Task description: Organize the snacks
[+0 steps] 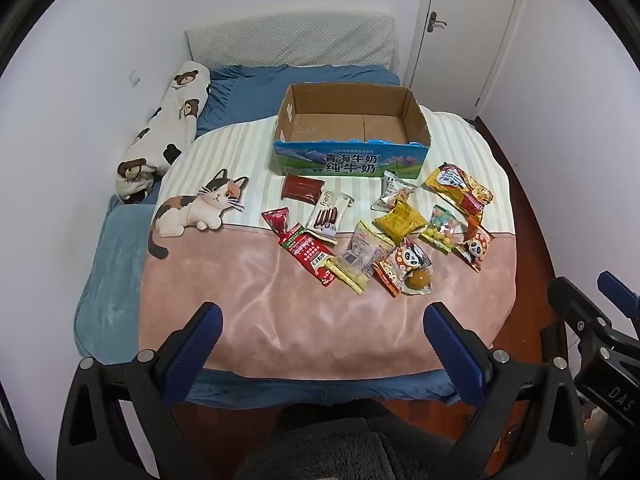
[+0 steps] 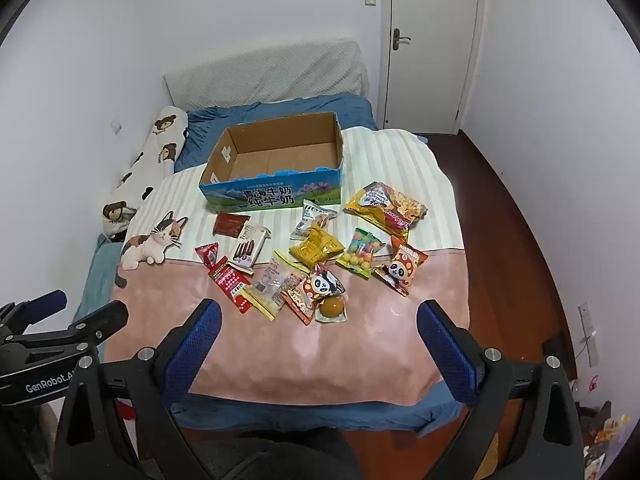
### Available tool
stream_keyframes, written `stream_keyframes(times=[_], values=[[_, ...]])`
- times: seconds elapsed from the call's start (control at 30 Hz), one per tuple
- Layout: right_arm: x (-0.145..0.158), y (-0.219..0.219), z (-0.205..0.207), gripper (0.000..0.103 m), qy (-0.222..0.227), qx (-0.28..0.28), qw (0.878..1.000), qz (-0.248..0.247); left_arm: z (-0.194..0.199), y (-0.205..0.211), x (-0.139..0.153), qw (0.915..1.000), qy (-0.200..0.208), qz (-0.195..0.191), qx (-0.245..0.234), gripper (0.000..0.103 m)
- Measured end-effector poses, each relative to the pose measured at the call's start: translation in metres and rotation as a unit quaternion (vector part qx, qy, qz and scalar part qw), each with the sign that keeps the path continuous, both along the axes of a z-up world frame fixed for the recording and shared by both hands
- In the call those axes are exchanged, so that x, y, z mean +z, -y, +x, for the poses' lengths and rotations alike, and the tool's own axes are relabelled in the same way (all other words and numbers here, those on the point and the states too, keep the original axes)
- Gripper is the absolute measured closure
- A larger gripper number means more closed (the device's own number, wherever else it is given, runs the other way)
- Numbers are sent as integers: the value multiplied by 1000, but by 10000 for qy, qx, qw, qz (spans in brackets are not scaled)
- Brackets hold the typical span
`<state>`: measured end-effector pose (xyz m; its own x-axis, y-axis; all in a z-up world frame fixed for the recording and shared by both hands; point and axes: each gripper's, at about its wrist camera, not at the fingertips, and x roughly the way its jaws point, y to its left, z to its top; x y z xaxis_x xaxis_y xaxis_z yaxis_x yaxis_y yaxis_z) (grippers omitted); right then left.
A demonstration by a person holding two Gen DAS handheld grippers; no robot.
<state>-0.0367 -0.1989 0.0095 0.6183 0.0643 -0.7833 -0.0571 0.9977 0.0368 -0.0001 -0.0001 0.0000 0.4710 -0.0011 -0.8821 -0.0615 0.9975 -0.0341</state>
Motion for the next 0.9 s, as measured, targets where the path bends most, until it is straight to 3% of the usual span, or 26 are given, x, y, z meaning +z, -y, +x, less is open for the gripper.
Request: stream_keyframes(times=[0.9], values=[[10, -1, 1, 3, 177, -24, 9998, -13, 3, 1, 9, 10000, 58, -13, -12, 0]])
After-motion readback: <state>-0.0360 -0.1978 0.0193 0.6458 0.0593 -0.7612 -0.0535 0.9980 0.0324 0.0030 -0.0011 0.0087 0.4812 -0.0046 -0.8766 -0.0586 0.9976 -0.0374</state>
